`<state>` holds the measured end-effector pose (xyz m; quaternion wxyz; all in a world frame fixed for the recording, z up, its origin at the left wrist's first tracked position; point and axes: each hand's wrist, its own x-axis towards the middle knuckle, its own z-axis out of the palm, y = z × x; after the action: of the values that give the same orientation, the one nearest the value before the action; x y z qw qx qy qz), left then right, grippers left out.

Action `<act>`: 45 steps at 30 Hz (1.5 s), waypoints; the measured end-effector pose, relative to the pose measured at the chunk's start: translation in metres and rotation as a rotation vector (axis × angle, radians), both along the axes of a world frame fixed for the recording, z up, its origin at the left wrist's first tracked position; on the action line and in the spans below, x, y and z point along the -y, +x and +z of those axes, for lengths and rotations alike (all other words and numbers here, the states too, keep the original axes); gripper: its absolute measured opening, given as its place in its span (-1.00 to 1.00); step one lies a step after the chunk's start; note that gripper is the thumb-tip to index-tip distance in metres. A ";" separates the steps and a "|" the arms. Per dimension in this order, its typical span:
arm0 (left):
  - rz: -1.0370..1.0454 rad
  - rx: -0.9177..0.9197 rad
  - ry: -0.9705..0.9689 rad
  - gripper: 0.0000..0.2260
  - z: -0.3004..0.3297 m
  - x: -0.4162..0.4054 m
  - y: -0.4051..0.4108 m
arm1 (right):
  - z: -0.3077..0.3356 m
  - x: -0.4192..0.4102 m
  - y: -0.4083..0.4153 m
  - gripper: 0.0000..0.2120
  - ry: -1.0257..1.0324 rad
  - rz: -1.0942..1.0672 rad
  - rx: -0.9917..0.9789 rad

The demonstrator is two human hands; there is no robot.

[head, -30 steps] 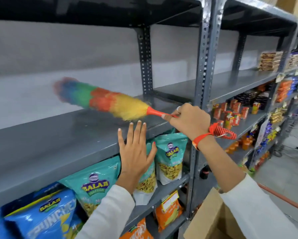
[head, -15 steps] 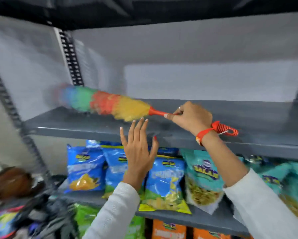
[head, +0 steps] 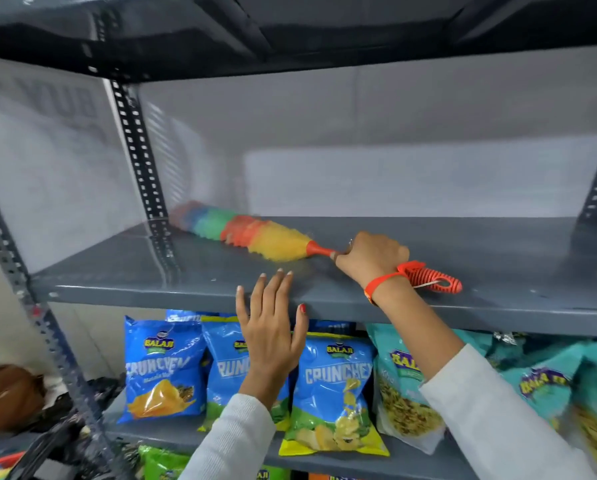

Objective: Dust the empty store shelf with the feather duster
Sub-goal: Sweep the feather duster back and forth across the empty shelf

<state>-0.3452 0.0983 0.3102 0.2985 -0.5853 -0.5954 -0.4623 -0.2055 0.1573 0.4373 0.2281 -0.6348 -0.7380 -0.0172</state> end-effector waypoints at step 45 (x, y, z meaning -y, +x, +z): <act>-0.813 -0.494 -0.113 -0.47 -0.019 -0.030 0.358 | -0.081 0.168 0.377 -0.67 0.113 -1.082 0.017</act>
<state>0.0129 0.1281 0.2912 0.1940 -0.8785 -0.2538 -0.3553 0.1719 -0.0112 0.3563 0.2145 -0.9105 -0.3059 -0.1771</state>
